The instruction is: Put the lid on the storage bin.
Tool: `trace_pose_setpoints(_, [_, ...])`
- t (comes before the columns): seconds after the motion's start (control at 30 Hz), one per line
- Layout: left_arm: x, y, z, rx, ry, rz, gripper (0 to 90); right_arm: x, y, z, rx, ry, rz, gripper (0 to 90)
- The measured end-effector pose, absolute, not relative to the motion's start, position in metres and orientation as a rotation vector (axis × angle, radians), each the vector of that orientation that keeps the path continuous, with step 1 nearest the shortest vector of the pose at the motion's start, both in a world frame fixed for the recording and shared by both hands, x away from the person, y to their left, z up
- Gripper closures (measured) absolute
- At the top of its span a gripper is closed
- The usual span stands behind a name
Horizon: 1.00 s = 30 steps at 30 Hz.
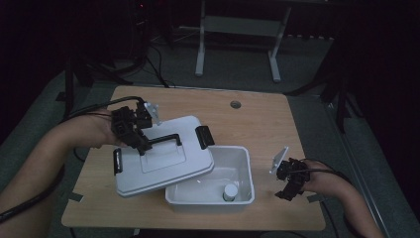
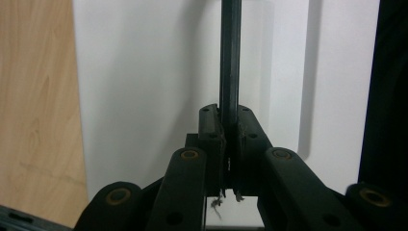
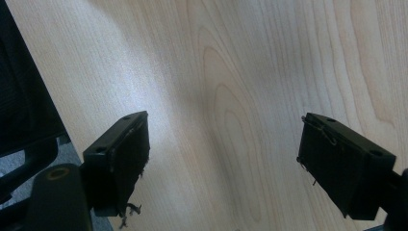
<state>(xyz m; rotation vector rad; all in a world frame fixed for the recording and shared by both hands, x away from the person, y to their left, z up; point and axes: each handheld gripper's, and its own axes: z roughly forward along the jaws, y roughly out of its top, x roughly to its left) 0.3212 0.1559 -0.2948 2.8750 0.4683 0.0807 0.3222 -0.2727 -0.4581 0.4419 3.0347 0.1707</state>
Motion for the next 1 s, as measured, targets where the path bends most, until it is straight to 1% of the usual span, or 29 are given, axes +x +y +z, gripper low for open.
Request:
trace_pose_setpoints(0.03, [0.321, 0.156, -0.295, 2.875, 0.468, 0.081, 83.7, 0.322, -0.273, -0.458, 0.442, 3.035, 0.171, 17.8])
trace_pose_setpoints(0.1, [0.321, 0.143, -0.295, 2.906, 0.418, 0.076, 83.7, 0.322, -0.273, -0.459, 0.442, 3.034, 0.174, 17.8])
trace_pose_setpoints(0.43, [0.315, 0.113, -0.292, 2.915, 0.321, 0.102, 83.7, 0.322, -0.273, -0.460, 0.443, 3.038, 0.175, 17.8])
trace_pose_setpoints(0.5, [0.313, 0.103, -0.292, 2.926, 0.281, 0.094, 83.7, 0.322, -0.273, -0.460, 0.443, 3.037, 0.176, 17.8])
trace_pose_setpoints(0.63, [0.313, 0.093, -0.294, 2.938, 0.257, 0.075, 83.7, 0.322, -0.272, -0.460, 0.437, 3.038, 0.175, 17.8])
trace_pose_setpoints(0.67, [0.313, 0.084, -0.296, 2.942, 0.239, 0.069, 83.7, 0.322, -0.271, -0.460, 0.436, 3.038, 0.175, 17.8])
trace_pose_setpoints(0.8, [0.316, 0.073, -0.298, 2.924, 0.187, 0.072, 83.7, 0.321, -0.270, -0.459, 0.433, 3.036, 0.174, 17.8])
trace_pose_setpoints(1.0, [0.320, 0.055, -0.305, 2.907, 0.145, 0.042, 83.7, 0.320, -0.271, -0.461, 0.428, 3.041, 0.171, 17.8])
